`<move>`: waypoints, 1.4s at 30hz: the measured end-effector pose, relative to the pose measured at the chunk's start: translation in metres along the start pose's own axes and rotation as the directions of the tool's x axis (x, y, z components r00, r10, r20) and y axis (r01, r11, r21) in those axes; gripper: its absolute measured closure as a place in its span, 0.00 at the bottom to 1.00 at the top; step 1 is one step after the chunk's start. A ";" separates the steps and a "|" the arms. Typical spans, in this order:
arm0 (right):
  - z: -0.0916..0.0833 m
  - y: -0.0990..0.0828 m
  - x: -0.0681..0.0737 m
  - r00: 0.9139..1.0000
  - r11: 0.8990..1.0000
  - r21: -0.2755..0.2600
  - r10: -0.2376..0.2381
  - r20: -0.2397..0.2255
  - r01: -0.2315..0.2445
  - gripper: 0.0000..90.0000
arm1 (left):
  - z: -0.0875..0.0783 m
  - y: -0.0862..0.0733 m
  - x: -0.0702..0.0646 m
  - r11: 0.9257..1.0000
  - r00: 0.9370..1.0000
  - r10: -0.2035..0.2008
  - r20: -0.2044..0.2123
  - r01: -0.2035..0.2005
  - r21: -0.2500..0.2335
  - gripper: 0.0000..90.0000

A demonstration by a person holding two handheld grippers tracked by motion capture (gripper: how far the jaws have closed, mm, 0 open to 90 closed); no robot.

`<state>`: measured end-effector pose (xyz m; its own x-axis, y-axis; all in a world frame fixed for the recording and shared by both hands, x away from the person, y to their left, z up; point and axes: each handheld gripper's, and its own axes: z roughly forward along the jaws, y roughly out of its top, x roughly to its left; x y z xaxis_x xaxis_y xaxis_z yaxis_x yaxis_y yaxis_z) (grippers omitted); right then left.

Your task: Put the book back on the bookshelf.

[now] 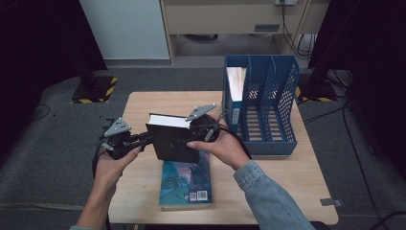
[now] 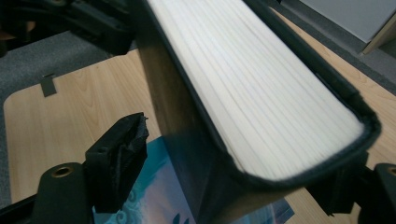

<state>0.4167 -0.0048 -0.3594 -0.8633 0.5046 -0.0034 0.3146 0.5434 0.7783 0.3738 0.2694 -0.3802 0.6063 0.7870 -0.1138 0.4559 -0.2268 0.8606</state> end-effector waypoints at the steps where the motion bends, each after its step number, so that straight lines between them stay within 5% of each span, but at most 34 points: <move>1: -0.001 -0.001 0.001 1.000 1.000 -0.001 -0.001 -0.001 0.001 0.26 | 0.001 0.001 0.001 1.000 1.000 -0.005 -0.005 0.005 -0.002 0.79; 15: -0.005 -0.002 0.004 1.000 1.000 -0.010 0.025 -0.015 -0.025 0.31 | 0.010 0.003 0.010 0.999 0.999 -0.033 -0.004 0.033 -0.016 0.76; 30: -0.005 0.022 0.008 0.999 0.999 0.007 -0.032 -0.009 0.032 0.26 | 0.010 0.003 0.007 1.000 0.999 -0.029 -0.014 0.029 -0.011 0.73; 42: 0.011 0.028 0.000 0.999 0.999 0.028 -0.030 -0.010 0.031 0.38 | 0.010 0.003 0.006 0.999 0.999 -0.033 -0.016 0.033 -0.014 0.71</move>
<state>0.4296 0.0180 -0.3443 -0.8762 0.4814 -0.0212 0.2988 0.5773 0.7599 0.3850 0.2676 -0.3835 0.5805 0.8030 -0.1346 0.4663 -0.1924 0.8634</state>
